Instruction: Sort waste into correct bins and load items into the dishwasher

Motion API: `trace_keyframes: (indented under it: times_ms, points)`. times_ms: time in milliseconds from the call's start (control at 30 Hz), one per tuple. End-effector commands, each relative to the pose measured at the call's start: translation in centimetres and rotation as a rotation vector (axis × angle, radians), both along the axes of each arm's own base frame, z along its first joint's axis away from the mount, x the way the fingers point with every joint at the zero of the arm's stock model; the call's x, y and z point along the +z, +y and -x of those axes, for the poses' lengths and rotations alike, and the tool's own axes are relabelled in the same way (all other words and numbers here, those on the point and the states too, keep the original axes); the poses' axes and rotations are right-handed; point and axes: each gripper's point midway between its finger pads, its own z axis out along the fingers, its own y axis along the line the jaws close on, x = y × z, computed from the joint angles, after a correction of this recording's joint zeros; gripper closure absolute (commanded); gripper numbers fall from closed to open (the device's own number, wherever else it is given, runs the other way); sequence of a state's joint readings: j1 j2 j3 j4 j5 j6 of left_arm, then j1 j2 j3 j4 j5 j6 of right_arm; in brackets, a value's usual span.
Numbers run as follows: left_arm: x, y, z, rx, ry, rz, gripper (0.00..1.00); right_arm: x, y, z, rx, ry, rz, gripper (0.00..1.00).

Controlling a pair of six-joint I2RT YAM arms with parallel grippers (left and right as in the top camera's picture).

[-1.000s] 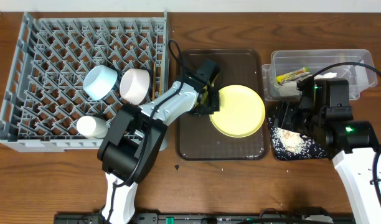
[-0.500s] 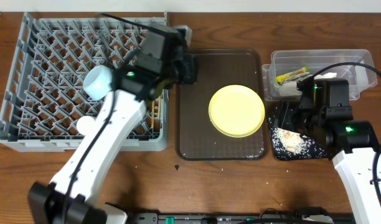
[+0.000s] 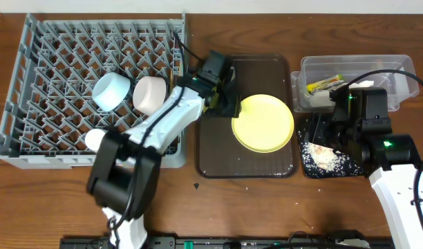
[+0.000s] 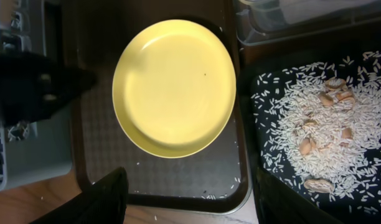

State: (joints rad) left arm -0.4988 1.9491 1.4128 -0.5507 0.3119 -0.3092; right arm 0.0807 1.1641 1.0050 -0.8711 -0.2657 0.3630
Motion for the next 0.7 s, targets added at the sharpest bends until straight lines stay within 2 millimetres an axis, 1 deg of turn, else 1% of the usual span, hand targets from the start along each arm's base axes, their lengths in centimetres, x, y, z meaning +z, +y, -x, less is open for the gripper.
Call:
trace_keyframes:
  times_ms: [0,67,167,300,333,400,500,533,567,667]
  points:
    - [-2.3,0.0,-0.1,-0.011,0.021,-0.026,0.45,0.5,0.1,-0.3,0.003,-0.016,0.005,0.37]
    - [-3.5,-0.3,0.3,-0.021,0.043,-0.038,0.46,0.5,0.1,-0.3,0.003,-0.018,0.005,0.37]
    - [-5.2,-1.4,1.2,-0.052,0.070,-0.051,0.56,0.5,0.1,-0.3,0.003,-0.017,0.005,0.37]
    - [-7.2,-2.7,2.6,-0.093,0.095,-0.082,0.58,0.6,0.1,-0.4,0.002,-0.021,0.004,0.37]
    - [-7.6,-2.8,2.9,-0.100,0.102,-0.090,0.60,0.6,0.1,-0.4,0.003,-0.020,0.005,0.37]
    - [-8.8,-3.2,3.7,-0.117,0.125,-0.107,0.65,0.5,0.1,-0.4,0.003,-0.019,0.005,0.37]
    - [-10.4,-3.2,4.6,-0.130,0.161,-0.129,0.81,0.5,0.1,-0.4,0.003,-0.019,0.005,0.37]
    - [-10.6,-3.2,4.7,-0.130,0.166,-0.133,0.89,0.5,0.1,-0.4,0.003,-0.019,0.005,0.37]
    - [-10.8,-3.0,4.8,-0.130,0.174,-0.138,0.92,0.5,0.1,-0.4,0.003,-0.019,0.005,0.37]
    - [-10.7,-3.0,4.7,-0.127,0.171,-0.135,0.93,0.5,0.1,-0.4,0.003,-0.019,0.004,0.37]
